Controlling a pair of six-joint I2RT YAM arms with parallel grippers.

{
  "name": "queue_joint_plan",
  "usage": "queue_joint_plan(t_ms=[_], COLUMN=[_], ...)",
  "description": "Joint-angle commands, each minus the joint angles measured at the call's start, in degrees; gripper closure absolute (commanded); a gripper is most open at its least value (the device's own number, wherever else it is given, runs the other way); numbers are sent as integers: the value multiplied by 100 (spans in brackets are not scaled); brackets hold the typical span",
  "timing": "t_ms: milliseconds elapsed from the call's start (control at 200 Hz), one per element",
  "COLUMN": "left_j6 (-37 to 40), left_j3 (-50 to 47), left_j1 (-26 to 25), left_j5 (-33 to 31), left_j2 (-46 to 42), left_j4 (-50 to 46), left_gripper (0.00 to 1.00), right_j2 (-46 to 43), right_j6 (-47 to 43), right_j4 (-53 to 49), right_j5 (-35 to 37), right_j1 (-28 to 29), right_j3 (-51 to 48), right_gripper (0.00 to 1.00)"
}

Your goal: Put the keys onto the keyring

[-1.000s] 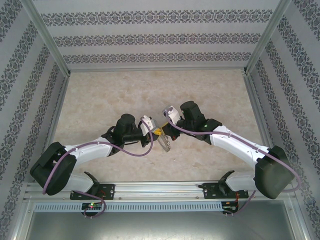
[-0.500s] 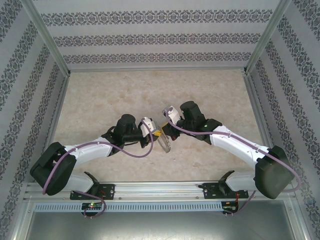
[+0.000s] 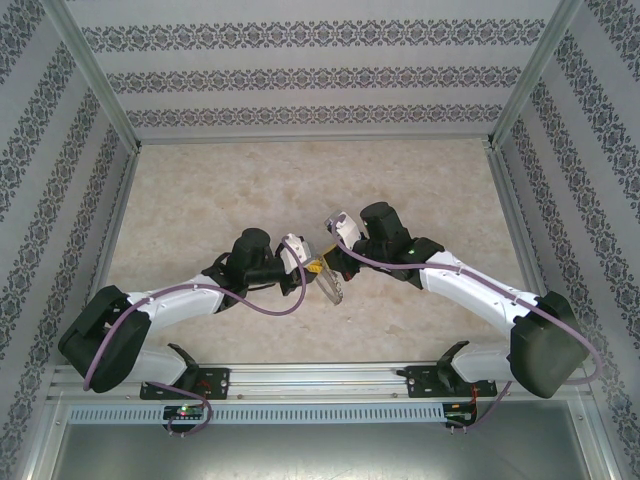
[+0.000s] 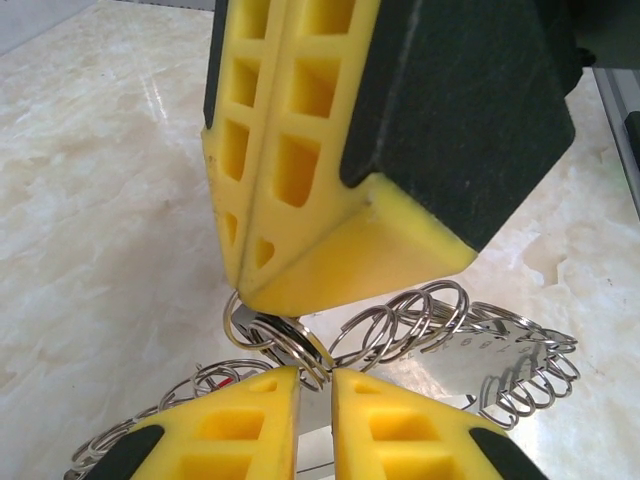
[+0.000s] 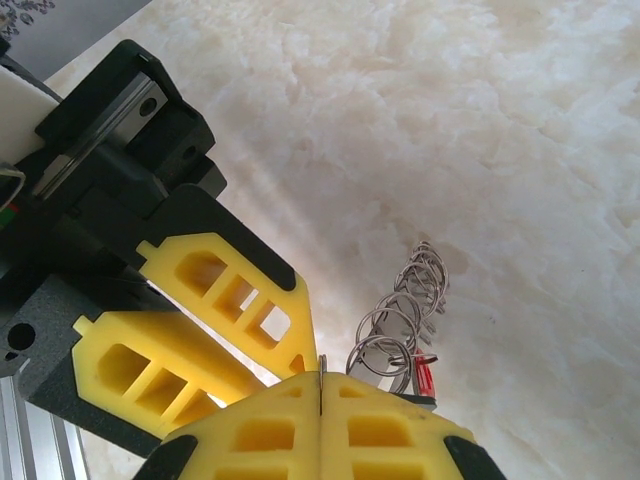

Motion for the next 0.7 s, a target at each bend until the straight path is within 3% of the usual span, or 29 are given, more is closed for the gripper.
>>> queue_joint_plan(t_ms=[0,435,694], left_j6=[7,-28,-15], left_j3=[56,72,65], left_j1=[-45,-45,-45], left_j5=[-55,-130,-177], left_j2=[-122,-101,-74], left_j4=[88,204,236], left_gripper=[85,79,89], right_j2=[-120,-76,-57], right_j6=[81,85,66], right_j4=[117,106,40], right_j5=[-161,-276,-286], right_j1=[-61,-49,-52], right_j3=[14,13,31], right_gripper=[100,100,100])
